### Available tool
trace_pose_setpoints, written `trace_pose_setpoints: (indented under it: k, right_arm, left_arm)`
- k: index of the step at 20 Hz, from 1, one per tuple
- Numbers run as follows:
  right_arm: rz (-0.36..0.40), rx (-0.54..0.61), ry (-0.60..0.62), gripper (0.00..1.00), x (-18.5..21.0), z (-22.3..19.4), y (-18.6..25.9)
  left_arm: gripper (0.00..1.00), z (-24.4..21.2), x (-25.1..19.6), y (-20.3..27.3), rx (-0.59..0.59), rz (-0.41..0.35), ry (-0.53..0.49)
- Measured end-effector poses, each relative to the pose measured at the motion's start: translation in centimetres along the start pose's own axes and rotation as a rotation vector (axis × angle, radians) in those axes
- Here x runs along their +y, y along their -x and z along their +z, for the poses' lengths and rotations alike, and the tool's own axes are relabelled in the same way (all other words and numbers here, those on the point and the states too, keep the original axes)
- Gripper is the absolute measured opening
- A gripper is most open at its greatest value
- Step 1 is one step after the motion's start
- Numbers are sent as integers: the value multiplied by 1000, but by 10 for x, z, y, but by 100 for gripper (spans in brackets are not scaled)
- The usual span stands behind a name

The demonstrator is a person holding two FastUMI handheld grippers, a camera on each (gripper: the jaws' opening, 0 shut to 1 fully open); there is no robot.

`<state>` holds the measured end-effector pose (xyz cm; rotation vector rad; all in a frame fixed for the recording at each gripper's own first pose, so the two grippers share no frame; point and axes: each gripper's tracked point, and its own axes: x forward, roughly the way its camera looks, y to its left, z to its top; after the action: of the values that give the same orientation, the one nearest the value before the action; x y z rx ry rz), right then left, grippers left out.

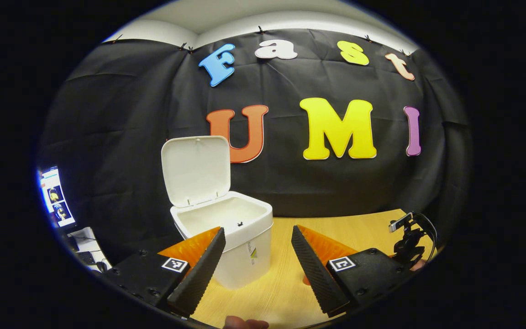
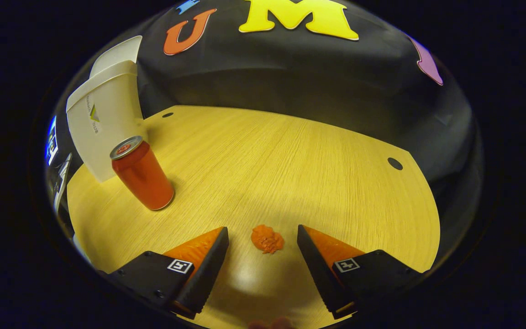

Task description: Press the lid of the desktop garbage bin to open it, pick up the crumpled paper on the desktop and throw it into the bin, then pick up the pop can on the desktop and drop it into the bin, and finally close the garbage bin lid.

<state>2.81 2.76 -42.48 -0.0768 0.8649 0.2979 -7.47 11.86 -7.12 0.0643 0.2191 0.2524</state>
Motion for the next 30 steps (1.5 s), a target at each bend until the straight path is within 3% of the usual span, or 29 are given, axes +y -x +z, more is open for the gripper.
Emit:
trace_pose_setpoints:
  k: [5, 8, 11, 13, 15, 17, 21, 30]
  right_arm:
    - [20, 31, -19, 97, 2, -6, -9]
    - [27, 40, -34, 90, 3, -9, -9]
    - [41, 51, -25, 70, 4, -11, -6]
    - [42, 54, -25, 49, 4, -10, -6]
    - [27, 59, -31, 51, 2, -9, -8]
    - [29, 66, -48, 26, 4, -9, -6]
    - [44, 35, -54, 26, 11, 5, 16]
    - [64, -186, -92, 26, 31, 114, 106]
  left_arm:
    - [96, -5, 14, 8, 14, 47, 11]
    - [96, -7, 19, 8, 21, 62, 17]
    - [96, -6, 18, 9, 20, 61, 22]
    - [96, -4, 16, 12, 16, 58, 13]
    - [96, -4, 17, 12, 17, 56, 5]
    - [96, -4, 19, 14, 17, 58, -2]
    - [96, -5, 21, 13, 15, 54, 5]
    - [96, -10, 9, -8, -1, -22, 40]
